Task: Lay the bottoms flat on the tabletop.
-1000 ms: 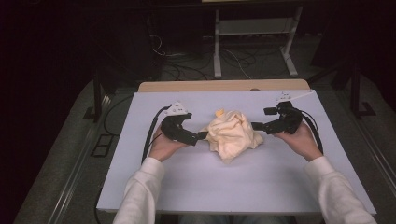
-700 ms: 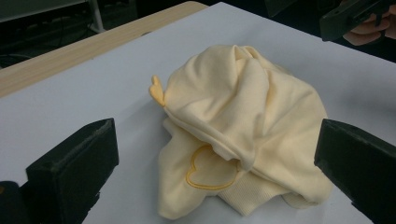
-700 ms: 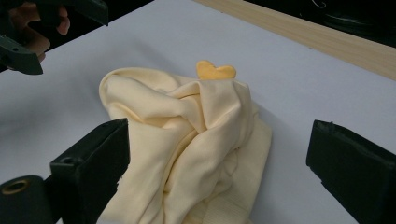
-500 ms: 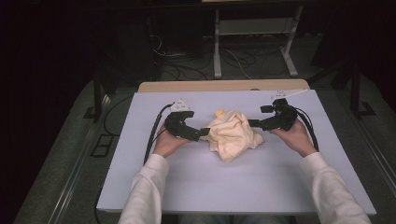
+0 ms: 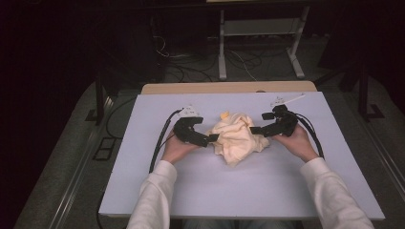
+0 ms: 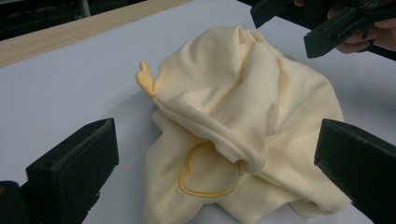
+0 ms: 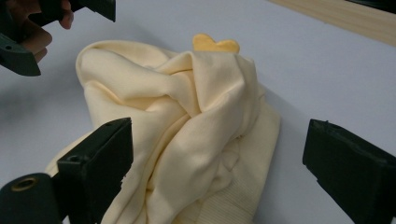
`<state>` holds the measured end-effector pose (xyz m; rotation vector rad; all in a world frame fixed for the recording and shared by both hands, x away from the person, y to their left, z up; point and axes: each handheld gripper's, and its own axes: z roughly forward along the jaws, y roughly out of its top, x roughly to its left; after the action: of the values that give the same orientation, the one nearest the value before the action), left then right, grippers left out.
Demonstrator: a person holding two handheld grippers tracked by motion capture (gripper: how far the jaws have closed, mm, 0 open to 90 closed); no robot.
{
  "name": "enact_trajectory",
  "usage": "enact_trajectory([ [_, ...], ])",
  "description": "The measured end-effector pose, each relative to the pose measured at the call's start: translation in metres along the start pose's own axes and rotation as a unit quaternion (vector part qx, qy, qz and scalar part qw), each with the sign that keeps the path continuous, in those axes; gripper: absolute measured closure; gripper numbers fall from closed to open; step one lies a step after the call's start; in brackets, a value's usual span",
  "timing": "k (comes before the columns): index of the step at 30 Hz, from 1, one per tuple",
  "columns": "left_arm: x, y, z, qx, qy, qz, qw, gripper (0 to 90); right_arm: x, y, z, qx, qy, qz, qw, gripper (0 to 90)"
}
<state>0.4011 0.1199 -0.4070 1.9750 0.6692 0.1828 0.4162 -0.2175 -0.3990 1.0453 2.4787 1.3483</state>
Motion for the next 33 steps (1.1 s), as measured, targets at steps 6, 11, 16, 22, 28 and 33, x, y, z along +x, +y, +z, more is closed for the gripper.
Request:
enact_trajectory([
  [6,0.001,-0.004,0.007,-0.001,-0.008,-0.012,0.9999,3.9,-0.003,-0.003,0.006,0.018,0.008,0.019,0.9996,20.9],
  [11,0.0,-0.007,0.011,-0.001,-0.02,-0.01,0.9998,17.0,-0.002,-0.009,0.009,0.029,0.004,0.017,0.9994,38.6],
  [16,0.0,-0.012,0.016,0.006,-0.025,-0.008,0.9996,42.2,0.002,-0.009,0.009,0.032,0.022,0.006,0.9992,65.7],
  [22,0.0,-0.016,0.021,0.014,-0.031,-0.017,0.9993,72.3,0.011,-0.007,0.006,0.021,0.01,-0.006,0.9997,82.9],
  [28,0.001,-0.014,0.015,0.013,-0.048,-0.027,0.9984,83.1,0.009,-0.008,0.001,0.013,0.012,0.003,0.9998,85.8],
  [33,0.001,-0.01,0.007,-0.001,-0.051,-0.027,0.9983,84.4,0.009,-0.009,-0.005,0.002,0.009,0.007,0.9999,86.5],
])
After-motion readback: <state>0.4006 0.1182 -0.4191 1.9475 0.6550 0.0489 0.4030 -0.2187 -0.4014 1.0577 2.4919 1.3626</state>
